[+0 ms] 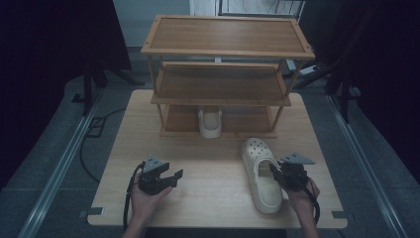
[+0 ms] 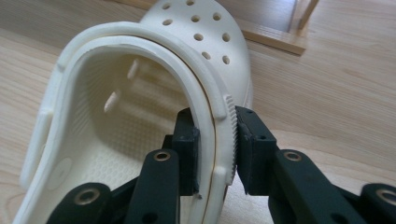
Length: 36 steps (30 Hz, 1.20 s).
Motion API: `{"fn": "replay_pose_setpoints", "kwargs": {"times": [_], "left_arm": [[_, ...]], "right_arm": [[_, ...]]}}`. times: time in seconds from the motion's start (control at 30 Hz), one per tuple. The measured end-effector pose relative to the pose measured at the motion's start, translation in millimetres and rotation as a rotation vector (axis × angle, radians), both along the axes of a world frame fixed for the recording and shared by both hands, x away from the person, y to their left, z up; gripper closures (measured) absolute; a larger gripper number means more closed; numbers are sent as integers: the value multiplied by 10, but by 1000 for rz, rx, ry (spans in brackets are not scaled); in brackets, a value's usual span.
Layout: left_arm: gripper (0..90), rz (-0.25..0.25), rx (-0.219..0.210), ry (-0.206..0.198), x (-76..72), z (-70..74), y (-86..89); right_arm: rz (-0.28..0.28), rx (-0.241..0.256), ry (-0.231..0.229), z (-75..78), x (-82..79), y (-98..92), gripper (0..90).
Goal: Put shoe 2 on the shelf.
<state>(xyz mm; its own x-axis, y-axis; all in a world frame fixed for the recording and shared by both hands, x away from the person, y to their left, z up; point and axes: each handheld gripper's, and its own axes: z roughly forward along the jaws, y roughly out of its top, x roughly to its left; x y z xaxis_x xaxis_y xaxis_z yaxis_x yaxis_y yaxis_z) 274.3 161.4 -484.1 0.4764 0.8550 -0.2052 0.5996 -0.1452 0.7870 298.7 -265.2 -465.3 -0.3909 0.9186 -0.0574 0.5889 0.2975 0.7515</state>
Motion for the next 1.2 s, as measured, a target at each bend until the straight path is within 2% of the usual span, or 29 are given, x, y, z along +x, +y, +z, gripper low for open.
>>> {"fn": "replay_pose_setpoints", "kwargs": {"times": [0.1,0.27,0.43,0.5,0.63,0.83,1.03,1.2], "left_arm": [[385,-1,-2,0,-1,1,1],[386,-2,2,-1,1,-3,-3],[385,0,5,2,8,-7,2],[385,1,4,0,7,-2,9],[385,4,0,-4,2,9,20],[385,4,1,-3,5,9,24],[385,6,3,-1,9,6,28],[385,10,2,-3,7,13,36]], "right_arm": [[-23,-45,-4,13,-13,57,737],[-36,-31,-14,18,-21,65,745],[-40,-38,-64,67,-56,110,752],[-33,-23,-72,96,-70,106,757],[-23,44,-91,159,-100,51,761],[-21,72,-123,239,-142,6,758],[5,138,-128,258,-118,-12,757],[10,142,-142,277,-73,27,755]]}}
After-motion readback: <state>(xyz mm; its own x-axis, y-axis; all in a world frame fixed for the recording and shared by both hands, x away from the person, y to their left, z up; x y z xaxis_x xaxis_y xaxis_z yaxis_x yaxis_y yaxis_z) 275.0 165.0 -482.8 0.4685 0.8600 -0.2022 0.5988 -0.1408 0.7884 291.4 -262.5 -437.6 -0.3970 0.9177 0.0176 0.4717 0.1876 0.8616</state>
